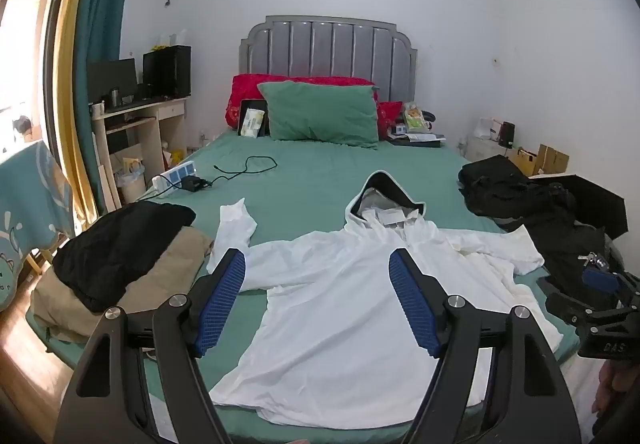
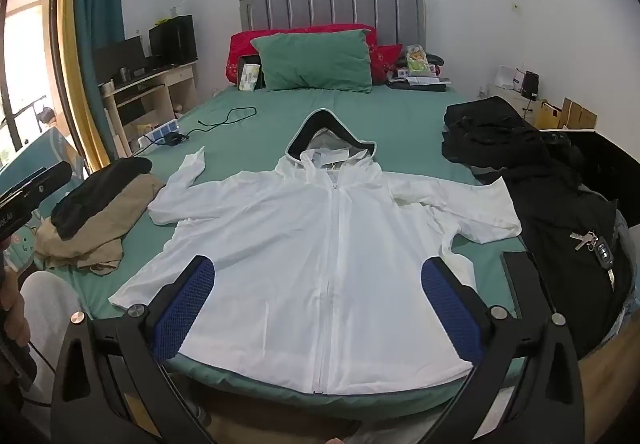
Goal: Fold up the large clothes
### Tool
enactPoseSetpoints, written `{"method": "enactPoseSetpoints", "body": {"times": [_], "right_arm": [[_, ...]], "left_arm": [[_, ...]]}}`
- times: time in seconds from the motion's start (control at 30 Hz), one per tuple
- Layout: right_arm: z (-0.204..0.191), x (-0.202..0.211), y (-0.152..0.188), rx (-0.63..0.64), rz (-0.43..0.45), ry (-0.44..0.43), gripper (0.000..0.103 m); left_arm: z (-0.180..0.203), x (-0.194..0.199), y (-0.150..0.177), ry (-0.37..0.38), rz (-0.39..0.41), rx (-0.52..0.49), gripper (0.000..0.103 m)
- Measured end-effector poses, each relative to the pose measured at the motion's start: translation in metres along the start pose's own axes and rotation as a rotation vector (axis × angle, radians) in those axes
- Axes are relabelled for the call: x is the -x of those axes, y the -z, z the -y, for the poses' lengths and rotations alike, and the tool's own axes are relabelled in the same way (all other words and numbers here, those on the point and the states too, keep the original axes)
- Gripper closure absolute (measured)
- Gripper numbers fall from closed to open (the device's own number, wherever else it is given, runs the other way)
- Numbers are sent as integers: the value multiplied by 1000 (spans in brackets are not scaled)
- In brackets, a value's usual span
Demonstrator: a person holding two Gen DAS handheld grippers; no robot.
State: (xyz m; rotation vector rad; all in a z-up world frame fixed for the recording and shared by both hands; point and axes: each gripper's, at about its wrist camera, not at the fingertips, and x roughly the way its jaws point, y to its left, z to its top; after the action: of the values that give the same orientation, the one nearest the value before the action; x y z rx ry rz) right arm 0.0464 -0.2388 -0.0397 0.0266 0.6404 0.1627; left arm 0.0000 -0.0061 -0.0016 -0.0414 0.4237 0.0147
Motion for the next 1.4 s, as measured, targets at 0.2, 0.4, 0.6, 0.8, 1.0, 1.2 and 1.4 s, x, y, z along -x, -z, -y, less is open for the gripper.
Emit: {"method": "enactPoseSetpoints", "body": {"times": [0.2,0.4,0.6,0.8,1.0,1.2,1.4], "right_arm": [[4,0,1,-6,4,2,1],[5,2,0,-4,3,3,1],[5,2,0,-6,2,1,1],[6,2,0,-5,4,1,1],[6,2,0,-5,1,2,1],[6,2,0,-5,3,1,1],[6,2,0,-6,3,1,1]], "left_arm": [[1,1,1,0,-1,-2,25],[2,1,2,-3,-1,-4,25],[2,0,1,-1,-4,-4,25],[2,1,3,-2,-5,-2,25],[1,1,3,-1,-6,-1,25],[2,1,2,-2,-6,-1,25],[1,1,2,-1,-8,0,25]]}}
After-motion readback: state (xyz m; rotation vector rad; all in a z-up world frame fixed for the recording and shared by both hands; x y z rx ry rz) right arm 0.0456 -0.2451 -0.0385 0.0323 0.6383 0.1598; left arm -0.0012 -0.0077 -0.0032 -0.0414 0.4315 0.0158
